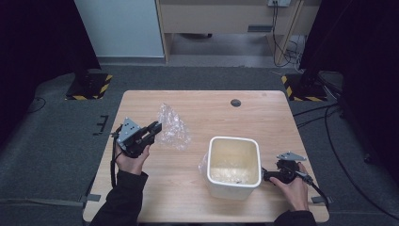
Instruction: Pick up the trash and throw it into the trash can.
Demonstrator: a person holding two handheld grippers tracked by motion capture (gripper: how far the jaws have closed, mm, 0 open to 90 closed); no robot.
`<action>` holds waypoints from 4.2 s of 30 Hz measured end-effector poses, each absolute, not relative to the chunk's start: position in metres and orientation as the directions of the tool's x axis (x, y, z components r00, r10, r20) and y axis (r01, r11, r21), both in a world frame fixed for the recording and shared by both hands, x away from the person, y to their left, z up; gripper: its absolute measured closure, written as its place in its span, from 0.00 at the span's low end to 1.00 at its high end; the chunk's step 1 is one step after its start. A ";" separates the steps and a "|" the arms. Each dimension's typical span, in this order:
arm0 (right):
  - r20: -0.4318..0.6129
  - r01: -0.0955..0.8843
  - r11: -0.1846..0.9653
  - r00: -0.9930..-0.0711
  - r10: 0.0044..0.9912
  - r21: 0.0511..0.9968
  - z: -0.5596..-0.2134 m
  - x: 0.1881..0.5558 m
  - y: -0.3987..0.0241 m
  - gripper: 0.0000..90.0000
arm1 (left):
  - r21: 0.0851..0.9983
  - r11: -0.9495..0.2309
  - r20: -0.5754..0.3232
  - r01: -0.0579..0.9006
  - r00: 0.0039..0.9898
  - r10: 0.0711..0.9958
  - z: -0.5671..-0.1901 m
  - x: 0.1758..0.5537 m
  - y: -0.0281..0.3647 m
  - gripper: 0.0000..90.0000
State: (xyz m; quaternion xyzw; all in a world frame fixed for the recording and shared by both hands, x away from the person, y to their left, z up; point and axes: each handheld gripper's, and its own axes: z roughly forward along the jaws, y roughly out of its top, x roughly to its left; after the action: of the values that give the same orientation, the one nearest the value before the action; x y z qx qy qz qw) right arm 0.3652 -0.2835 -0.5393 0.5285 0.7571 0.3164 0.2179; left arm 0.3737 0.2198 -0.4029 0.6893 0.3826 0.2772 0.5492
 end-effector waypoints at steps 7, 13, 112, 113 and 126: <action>0.004 0.662 0.241 -0.346 0.938 0.709 -0.539 0.365 -0.284 0.00 | 0.981 -0.093 -0.024 0.171 0.581 0.814 -0.389 0.363 0.215 0.87; 0.004 0.662 0.241 -0.347 0.938 0.709 -0.539 0.365 -0.284 0.00 | 0.989 -0.075 -0.016 0.125 0.602 0.798 -0.376 0.353 0.211 0.87; 0.004 0.662 0.241 -0.347 0.938 0.709 -0.539 0.365 -0.283 0.00 | 0.905 -0.259 -0.025 0.338 0.649 0.760 -0.456 0.345 0.192 0.25; 0.004 0.662 0.241 -0.346 0.938 0.709 -0.539 0.365 -0.283 0.00 | 0.901 -0.260 -0.028 0.348 0.644 0.765 -0.460 0.345 0.195 0.25; 0.005 0.663 0.240 -0.345 0.938 0.709 -0.539 0.365 -0.283 0.00 | 0.799 -0.327 -0.010 0.506 0.554 0.832 -0.510 0.349 0.229 0.21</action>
State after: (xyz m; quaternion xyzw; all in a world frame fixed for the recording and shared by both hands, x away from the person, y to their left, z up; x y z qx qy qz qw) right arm 0.3651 -0.2833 -0.5393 0.5290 0.7567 0.3162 0.2178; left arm 0.3491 0.2292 -0.5103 0.7879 0.4244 0.2065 0.3955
